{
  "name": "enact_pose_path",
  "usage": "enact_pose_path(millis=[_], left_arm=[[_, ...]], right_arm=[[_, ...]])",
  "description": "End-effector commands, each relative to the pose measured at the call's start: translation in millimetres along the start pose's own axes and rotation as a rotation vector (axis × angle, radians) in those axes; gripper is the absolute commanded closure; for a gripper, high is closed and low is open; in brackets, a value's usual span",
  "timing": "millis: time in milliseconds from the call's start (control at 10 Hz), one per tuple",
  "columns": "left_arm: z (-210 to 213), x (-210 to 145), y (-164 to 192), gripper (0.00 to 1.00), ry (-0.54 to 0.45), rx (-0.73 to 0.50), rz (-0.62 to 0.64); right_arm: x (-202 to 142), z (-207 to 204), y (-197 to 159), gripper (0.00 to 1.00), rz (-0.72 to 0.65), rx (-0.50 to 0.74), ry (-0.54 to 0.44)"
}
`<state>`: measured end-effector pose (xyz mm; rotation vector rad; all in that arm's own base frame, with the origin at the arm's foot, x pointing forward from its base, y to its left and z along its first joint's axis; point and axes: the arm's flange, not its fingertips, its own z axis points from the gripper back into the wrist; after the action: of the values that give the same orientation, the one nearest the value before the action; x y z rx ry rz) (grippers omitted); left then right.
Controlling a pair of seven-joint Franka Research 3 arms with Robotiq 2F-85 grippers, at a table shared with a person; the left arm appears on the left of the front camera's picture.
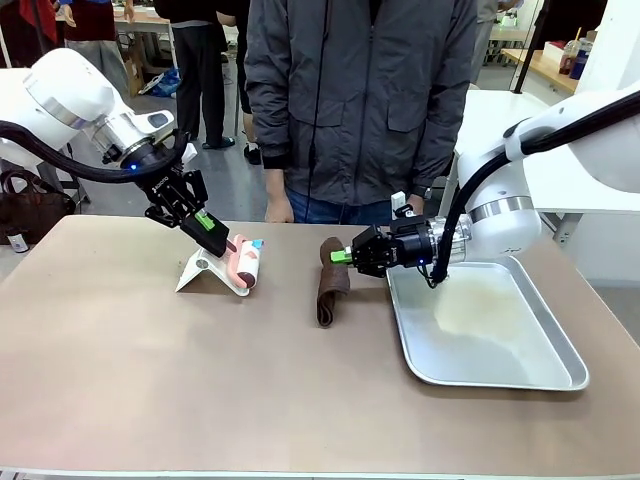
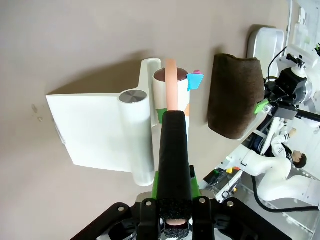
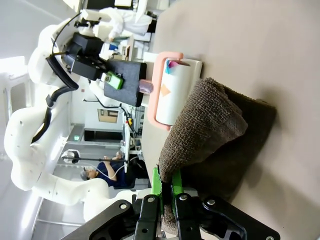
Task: Clean the surface of the table.
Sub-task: Return the Lint Roller and towel to their original positions.
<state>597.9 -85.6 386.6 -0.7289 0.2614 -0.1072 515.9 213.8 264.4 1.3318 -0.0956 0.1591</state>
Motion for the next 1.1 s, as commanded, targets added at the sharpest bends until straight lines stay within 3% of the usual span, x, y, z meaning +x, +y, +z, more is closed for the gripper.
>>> enact_pose_path(millis=[0, 800, 900, 1000], left_arm=[[3.9, -2.0, -2.0, 0.78, -0.018, 0.032, -0.039], [-3.2, -4.1, -1.2, 0.78, -0.012, 0.066, -0.052], [-3.1, -4.2, -1.8, 0.75, -0.01, 0.067, -0.052], [-2.6, -4.1, -1.9, 0.2, -0.009, 0.067, -0.05]], right_arm=[[10.4, 1.0, 2.4, 0.91, -0.024, 0.019, 0.031], [10.3, 2.4, 3.4, 0.91, -0.03, -0.07, 0.011], [10.6, 2.2, 2.7, 0.86, -0.039, -0.093, 0.019], [10.6, 2.2, 1.9, 0.36, -0.043, -0.104, 0.025]])
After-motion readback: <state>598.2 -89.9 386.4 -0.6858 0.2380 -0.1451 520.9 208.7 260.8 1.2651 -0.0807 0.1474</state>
